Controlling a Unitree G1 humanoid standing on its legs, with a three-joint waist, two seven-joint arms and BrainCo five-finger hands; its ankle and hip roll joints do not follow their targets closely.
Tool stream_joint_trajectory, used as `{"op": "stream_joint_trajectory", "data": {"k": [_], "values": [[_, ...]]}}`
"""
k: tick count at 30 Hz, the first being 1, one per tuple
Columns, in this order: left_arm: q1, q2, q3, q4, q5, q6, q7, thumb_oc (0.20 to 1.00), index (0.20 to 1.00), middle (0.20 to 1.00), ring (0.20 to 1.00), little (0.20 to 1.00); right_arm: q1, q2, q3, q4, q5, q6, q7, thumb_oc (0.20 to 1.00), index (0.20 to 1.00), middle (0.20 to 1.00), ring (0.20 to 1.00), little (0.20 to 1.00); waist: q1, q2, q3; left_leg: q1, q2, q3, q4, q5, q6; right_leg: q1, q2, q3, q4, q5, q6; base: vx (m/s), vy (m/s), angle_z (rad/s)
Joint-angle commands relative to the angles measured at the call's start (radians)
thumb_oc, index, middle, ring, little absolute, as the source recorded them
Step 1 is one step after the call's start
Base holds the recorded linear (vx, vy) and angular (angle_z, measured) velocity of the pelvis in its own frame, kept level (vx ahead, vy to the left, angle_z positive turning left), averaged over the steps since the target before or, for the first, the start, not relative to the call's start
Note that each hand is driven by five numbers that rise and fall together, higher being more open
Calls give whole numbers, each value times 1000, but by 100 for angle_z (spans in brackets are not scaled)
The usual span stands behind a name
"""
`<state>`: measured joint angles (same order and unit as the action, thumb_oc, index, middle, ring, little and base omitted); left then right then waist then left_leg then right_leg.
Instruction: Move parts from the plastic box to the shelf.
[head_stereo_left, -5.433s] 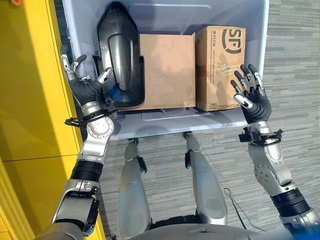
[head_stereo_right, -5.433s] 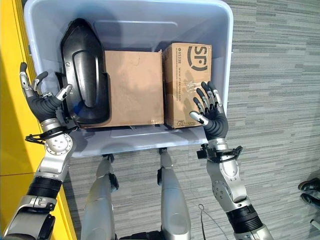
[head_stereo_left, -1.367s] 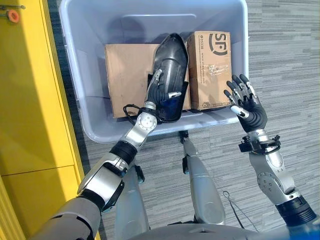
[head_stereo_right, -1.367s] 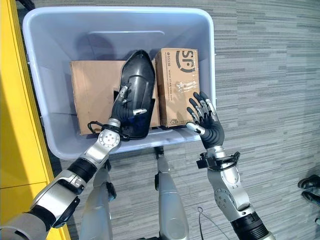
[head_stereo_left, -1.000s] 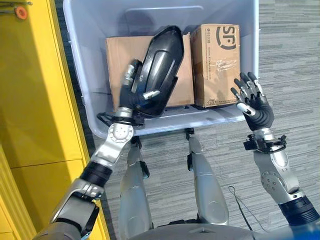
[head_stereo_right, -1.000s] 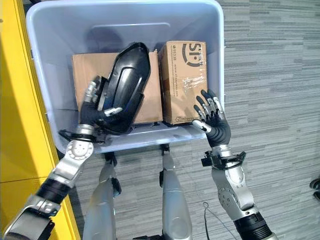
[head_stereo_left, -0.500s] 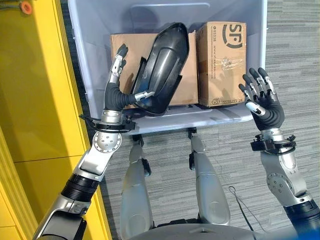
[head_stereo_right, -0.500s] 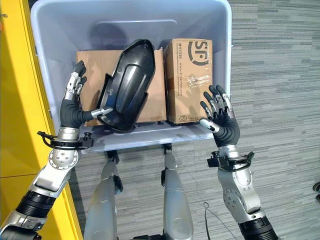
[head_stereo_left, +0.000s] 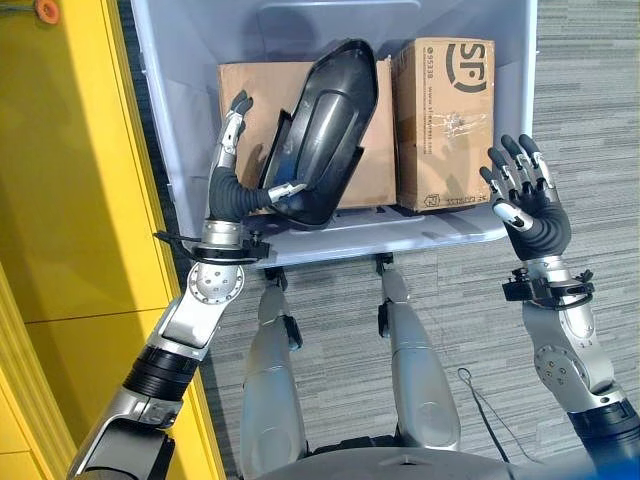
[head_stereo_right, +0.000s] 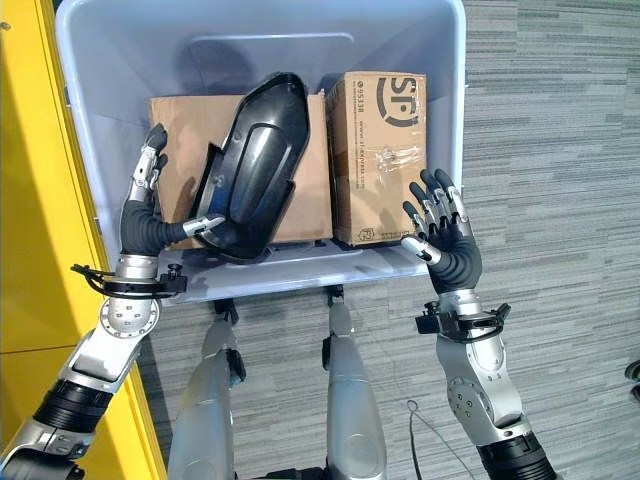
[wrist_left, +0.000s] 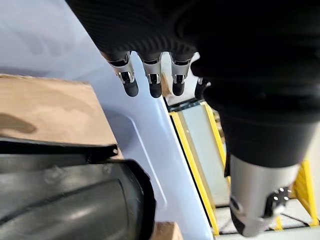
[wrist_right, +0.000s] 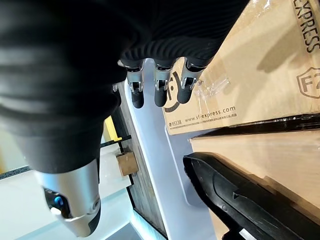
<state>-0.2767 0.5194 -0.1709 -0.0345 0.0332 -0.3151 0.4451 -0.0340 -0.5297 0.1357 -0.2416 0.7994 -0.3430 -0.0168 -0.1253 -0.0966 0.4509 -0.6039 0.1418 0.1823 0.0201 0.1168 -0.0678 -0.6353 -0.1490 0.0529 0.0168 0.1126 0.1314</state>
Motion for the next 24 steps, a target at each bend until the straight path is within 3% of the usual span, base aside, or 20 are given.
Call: {"op": "stream_joint_trajectory", "data": {"k": [1,14,24], "values": [[-48,32,67,17,30,-21,40,1000,1000,1000,1000,1000,12,-21,-51,-33,-28,-47,-4,1000,1000,1000,1000,1000,-6,-50,-7,39,63,-69,100,-66,-66,-6,-31,-30,71,61,37,0,0,0],[-156,-47,13,246,-159,-7,23,1000,1000,1000,1000,1000,-23,-19,-4,-6,-6,-36,-10,1000,1000,1000,1000,1000,-23,-59,-11,25,63,-70,111,-62,-66,-22,-27,-29,76,67,33,0,0,0],[-266,-101,-68,458,-209,21,20,1000,1000,1000,1000,1000,-42,-24,33,9,6,-32,-9,1000,1000,1000,1000,1000,-42,-68,-22,20,66,-64,113,-59,-67,-36,-21,-20,82,69,32,0,0,0]]}}
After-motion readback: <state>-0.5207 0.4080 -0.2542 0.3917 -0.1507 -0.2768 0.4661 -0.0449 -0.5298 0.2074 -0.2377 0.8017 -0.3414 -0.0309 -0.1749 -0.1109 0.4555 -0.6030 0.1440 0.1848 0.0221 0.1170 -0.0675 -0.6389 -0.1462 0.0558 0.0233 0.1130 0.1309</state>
